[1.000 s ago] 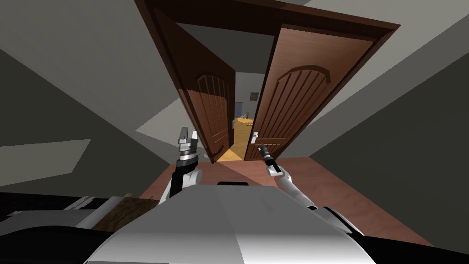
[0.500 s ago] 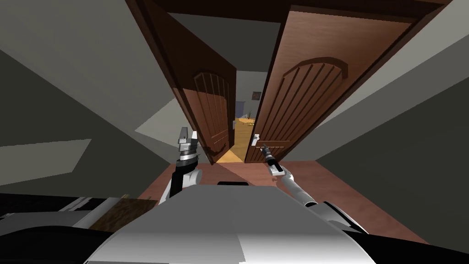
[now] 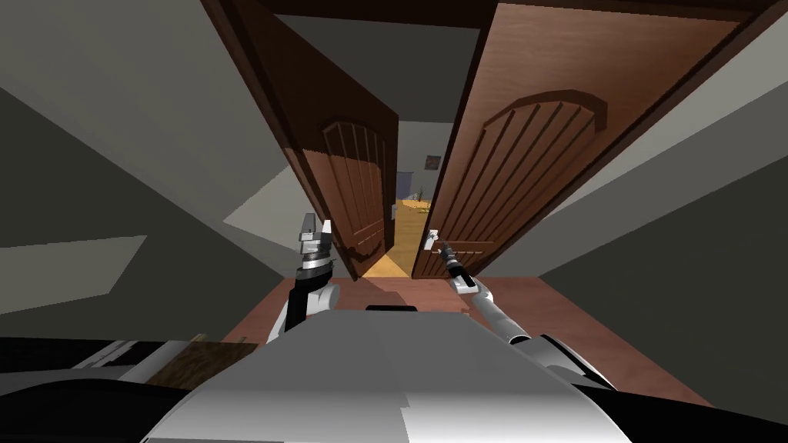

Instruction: Push the door open

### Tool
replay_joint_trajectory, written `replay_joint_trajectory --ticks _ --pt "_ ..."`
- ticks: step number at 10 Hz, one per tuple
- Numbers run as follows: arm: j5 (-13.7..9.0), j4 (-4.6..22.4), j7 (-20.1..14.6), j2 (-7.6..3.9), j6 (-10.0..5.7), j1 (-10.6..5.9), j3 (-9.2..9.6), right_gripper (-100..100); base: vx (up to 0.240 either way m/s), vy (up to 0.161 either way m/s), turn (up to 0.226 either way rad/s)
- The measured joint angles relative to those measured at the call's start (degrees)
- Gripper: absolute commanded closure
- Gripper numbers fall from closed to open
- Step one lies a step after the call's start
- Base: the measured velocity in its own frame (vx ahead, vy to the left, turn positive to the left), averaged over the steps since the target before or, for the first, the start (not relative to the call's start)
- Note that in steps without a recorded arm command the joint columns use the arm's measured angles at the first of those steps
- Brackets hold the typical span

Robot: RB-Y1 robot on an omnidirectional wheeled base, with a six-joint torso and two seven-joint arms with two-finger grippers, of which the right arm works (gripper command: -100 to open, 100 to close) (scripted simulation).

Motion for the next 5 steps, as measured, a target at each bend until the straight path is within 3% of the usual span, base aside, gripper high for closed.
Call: replay_joint_trajectory --ticks 4,5 --pt "0.34 1.53 0.52 1.05 0.51 -1.26 -1.04 -100 0.194 -0.022 0.045" --pt "0.4 1.69 0.66 1.27 0.69 -1.44 -1.28 -100 0.086 -0.012 0.011"
